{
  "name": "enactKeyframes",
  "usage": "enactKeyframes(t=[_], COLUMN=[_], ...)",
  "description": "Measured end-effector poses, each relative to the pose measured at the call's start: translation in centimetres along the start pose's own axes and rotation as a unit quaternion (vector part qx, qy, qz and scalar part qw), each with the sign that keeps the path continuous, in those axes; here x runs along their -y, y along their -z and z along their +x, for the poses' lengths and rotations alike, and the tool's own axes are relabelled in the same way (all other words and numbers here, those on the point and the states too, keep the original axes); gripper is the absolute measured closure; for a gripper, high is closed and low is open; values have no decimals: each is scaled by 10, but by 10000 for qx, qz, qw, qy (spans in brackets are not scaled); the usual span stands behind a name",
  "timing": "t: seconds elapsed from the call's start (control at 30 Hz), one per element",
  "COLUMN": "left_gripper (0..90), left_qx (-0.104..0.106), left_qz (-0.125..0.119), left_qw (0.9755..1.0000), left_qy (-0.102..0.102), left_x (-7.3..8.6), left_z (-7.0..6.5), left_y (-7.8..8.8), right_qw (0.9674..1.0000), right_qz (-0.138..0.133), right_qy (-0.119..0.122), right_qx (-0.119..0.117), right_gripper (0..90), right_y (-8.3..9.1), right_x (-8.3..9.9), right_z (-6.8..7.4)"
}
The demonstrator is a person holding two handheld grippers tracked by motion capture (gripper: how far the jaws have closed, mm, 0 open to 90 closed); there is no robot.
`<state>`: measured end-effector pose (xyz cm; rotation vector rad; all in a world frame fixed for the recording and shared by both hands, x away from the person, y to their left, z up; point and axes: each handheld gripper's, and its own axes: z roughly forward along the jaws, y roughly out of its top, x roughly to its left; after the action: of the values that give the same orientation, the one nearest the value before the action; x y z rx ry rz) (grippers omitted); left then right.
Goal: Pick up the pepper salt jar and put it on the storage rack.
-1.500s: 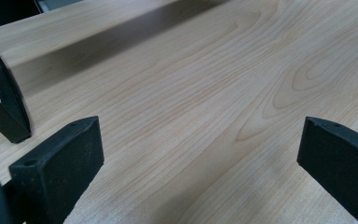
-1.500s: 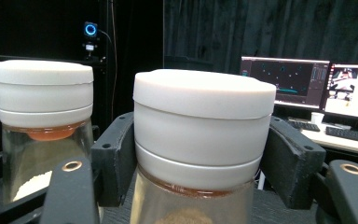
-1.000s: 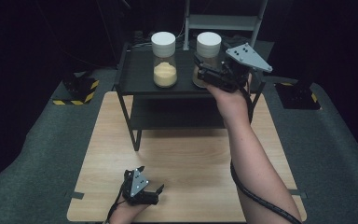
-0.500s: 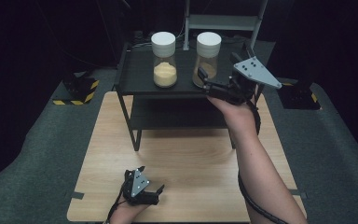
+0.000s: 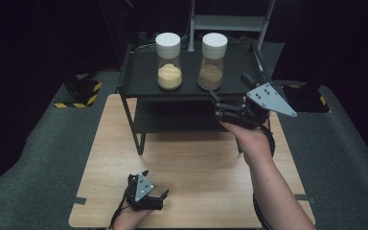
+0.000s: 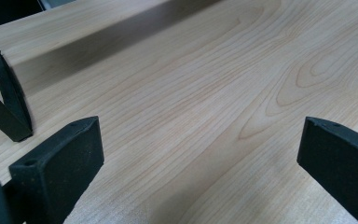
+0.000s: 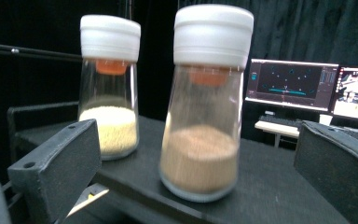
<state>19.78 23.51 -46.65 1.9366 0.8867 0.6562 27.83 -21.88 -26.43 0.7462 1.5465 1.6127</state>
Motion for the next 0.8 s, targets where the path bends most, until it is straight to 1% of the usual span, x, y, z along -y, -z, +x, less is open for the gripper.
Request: enactKeyframes(t=[0.07,0.1,0.17,0.2,0.23,0.27,0.3,0.37,0.4,0.57,0.6,0.63,0.7,0.73,0.8], left_gripper=[10,10,10,10,10,10,10,10,10,10,10,10,10,10,10], left_qx=[37,37,39,43,43,42,41,33,33,19,24,24,31,34,32], left_qz=[-30,-30,-44,-51,-51,-48,-43,-36,-36,-28,-26,-26,-18,-20,-21], left_qw=[10000,10000,10000,10000,10000,10000,10000,10000,10000,10000,10000,10000,9999,9999,9999], left_qy=[19,19,51,60,60,65,45,-14,-14,-71,-86,-86,-97,-105,-112], left_x=[1,1,2,2,2,2,2,1,1,1,1,1,0,0,0], left_z=[2,2,2,3,3,3,3,1,1,0,0,0,0,0,0], left_y=[1,1,1,1,1,1,1,1,1,0,0,0,0,0,0], right_qw=[10000,10000,10000,9999,9999,9999,9999,9998,9998,9994,9992,9992,9987,9987,9983], right_qz=[19,19,77,81,81,102,102,143,143,270,326,326,428,428,516], right_qy=[29,29,28,62,62,103,103,156,156,208,222,222,271,271,267], right_qx=[-11,-11,-27,-15,-15,1,1,-2,-2,-37,-54,-54,-65,-65,-69], right_gripper=[4,4,9,10,10,11,11,11,11,12,12,12,12,12,12], right_y=[9,9,16,21,21,27,27,35,35,48,51,51,57,57,61], right_x=[8,8,13,19,19,25,25,35,35,51,56,56,64,64,72], right_z=[1,1,0,0,0,1,1,2,2,5,6,6,9,9,10])
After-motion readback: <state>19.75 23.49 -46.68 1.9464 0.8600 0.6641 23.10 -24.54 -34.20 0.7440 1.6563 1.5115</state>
